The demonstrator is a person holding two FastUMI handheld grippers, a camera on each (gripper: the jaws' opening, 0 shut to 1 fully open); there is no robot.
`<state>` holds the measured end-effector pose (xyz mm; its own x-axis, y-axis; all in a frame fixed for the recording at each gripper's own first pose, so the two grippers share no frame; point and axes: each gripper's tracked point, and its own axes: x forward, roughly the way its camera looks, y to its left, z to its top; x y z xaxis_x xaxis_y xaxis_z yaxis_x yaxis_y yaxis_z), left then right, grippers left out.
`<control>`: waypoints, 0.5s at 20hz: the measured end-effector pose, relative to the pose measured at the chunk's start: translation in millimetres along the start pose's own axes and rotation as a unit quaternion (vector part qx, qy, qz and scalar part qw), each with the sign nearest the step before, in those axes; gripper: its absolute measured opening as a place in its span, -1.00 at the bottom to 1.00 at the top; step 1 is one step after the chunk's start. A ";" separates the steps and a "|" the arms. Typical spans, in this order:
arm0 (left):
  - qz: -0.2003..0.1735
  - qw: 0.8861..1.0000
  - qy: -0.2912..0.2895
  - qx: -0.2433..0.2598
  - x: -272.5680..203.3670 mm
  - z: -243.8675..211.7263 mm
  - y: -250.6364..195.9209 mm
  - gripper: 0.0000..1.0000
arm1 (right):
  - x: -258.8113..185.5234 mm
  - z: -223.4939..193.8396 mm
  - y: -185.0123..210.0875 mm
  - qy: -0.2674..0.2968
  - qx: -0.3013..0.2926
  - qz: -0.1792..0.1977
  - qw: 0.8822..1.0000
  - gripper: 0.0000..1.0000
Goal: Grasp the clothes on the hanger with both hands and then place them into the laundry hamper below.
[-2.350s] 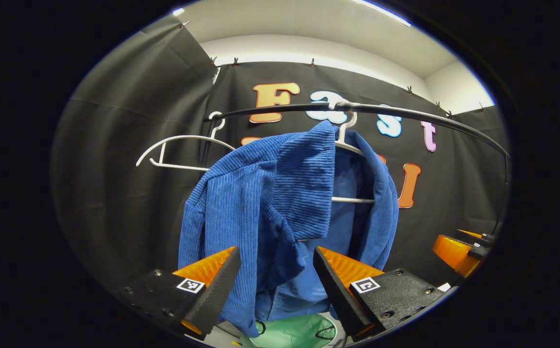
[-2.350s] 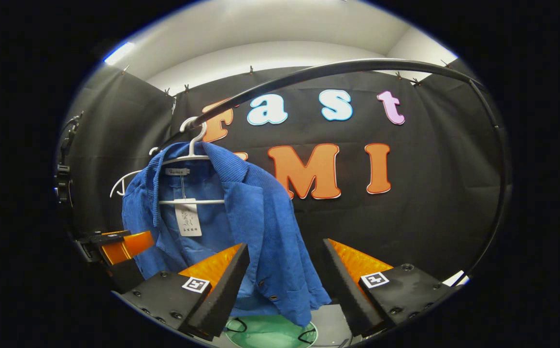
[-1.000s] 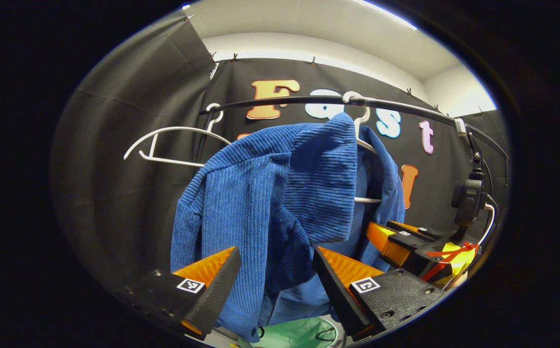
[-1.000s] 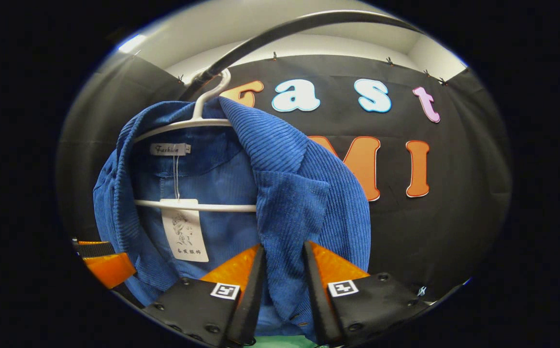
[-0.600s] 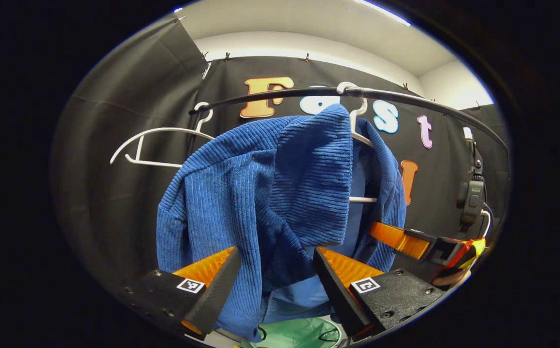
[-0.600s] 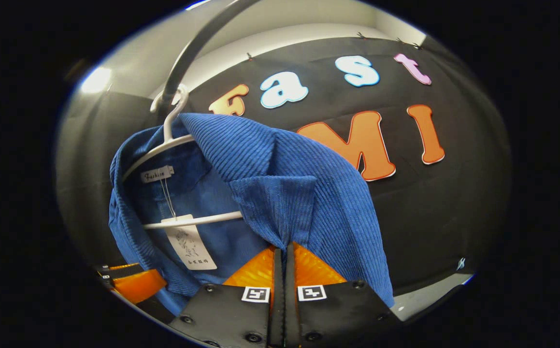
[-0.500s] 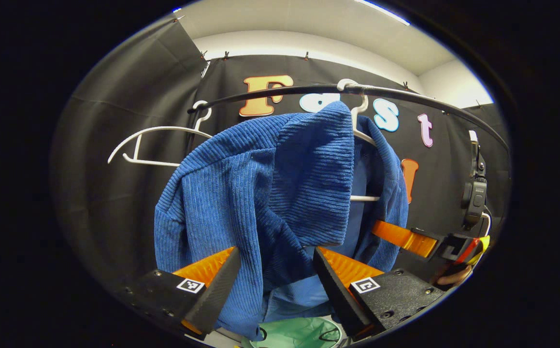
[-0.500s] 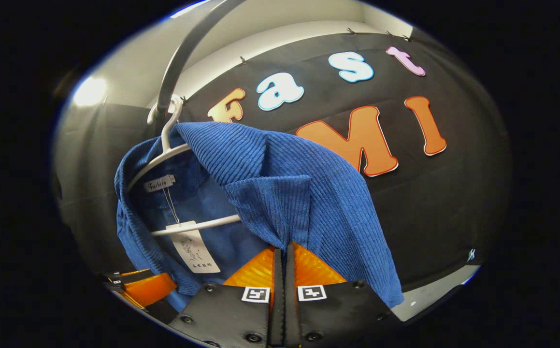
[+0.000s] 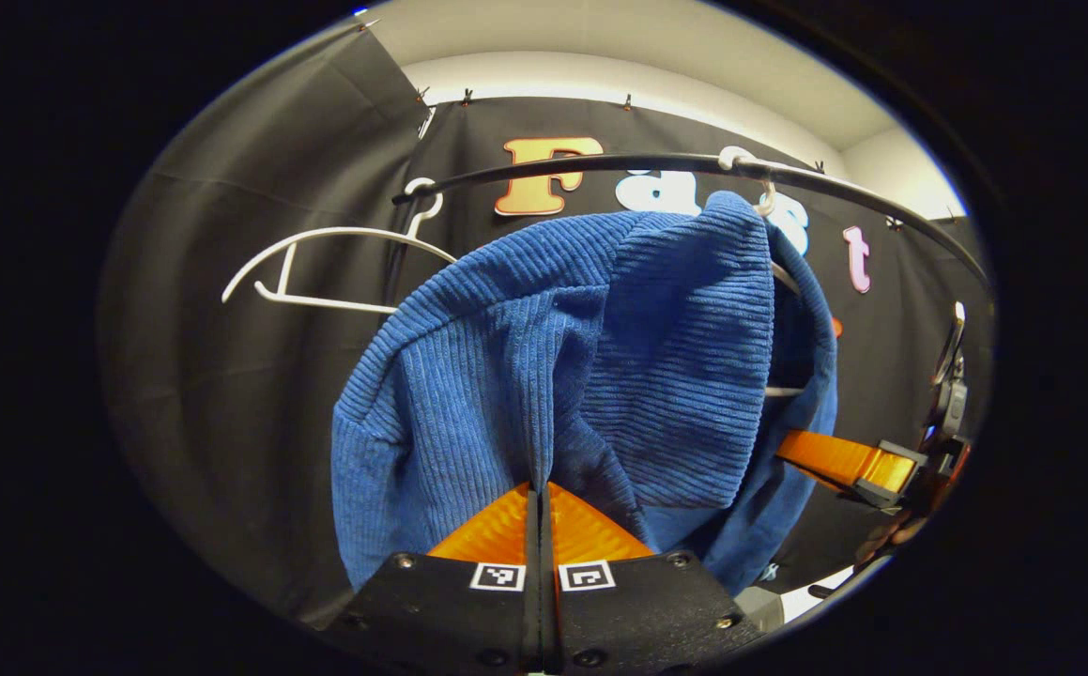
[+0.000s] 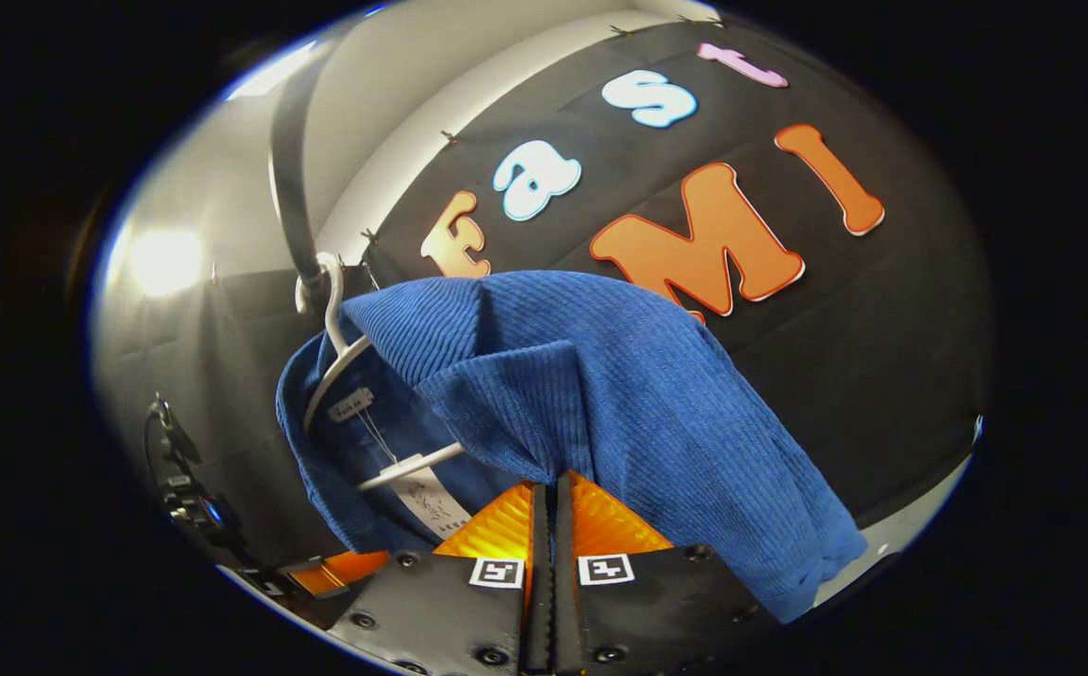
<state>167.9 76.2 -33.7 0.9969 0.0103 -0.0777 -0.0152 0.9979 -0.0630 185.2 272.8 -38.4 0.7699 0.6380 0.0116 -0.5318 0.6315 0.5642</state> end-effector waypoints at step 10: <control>-0.097 0.993 0.040 -0.059 -40.9 -18.3 -43.0 0.18 | -2.8 5.3 -2.9 -0.006 0.014 0.007 1.000 -0.84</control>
<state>126.4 31.7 -46.0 0.9728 -0.1910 -0.1313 0.1628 0.9662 -0.1998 186.5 266.8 -35.7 0.7662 0.6420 0.0291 -0.5330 0.6094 0.5870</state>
